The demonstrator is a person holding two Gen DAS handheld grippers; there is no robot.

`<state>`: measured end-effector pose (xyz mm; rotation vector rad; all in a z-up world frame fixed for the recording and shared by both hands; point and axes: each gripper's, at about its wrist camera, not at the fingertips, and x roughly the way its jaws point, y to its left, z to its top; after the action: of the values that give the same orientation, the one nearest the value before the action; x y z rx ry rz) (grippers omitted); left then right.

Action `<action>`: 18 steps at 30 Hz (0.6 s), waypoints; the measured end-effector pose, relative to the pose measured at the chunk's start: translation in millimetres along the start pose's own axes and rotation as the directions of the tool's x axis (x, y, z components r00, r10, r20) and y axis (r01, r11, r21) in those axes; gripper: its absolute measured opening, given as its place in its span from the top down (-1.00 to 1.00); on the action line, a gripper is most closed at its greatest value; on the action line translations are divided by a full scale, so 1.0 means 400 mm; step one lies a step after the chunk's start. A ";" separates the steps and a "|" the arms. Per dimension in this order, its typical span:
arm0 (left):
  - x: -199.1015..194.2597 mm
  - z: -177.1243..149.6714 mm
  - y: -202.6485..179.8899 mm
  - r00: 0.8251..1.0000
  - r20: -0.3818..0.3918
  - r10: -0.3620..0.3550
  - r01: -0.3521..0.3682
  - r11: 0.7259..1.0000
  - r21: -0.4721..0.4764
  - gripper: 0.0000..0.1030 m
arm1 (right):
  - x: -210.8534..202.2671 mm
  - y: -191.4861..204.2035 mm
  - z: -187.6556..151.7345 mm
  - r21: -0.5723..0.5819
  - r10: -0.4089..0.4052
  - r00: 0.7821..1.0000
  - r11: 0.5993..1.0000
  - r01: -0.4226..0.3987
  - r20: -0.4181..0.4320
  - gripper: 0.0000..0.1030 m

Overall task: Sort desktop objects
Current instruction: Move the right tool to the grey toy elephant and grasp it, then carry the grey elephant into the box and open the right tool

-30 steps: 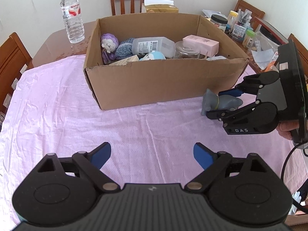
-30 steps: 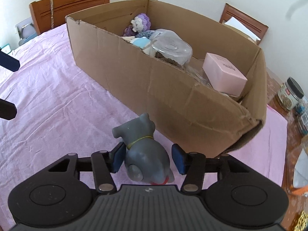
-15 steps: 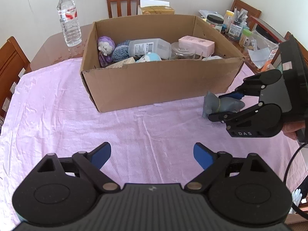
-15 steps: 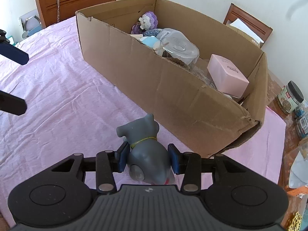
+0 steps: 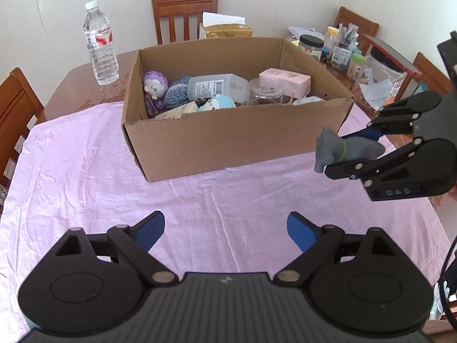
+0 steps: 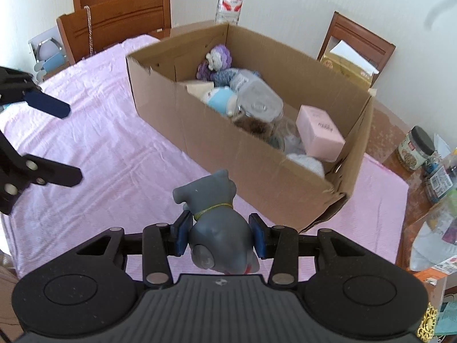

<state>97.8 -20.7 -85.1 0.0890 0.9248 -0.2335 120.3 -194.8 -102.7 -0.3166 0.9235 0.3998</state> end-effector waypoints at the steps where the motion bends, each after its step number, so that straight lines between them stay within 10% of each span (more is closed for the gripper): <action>1: -0.001 0.001 0.000 1.000 0.003 -0.001 0.001 1.000 0.002 -0.80 | -0.011 0.001 0.005 -0.003 -0.002 1.000 1.000 0.002 0.002 0.06; 18: -0.043 0.003 -0.003 0.996 0.079 -0.036 0.032 0.998 0.056 -0.82 | -0.114 -0.004 0.133 -0.086 -0.082 0.993 0.992 0.089 0.079 0.06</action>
<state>88.5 -19.5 -70.5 0.1136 0.8408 -0.2918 133.9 -182.2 -35.3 -0.4188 0.8167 0.3723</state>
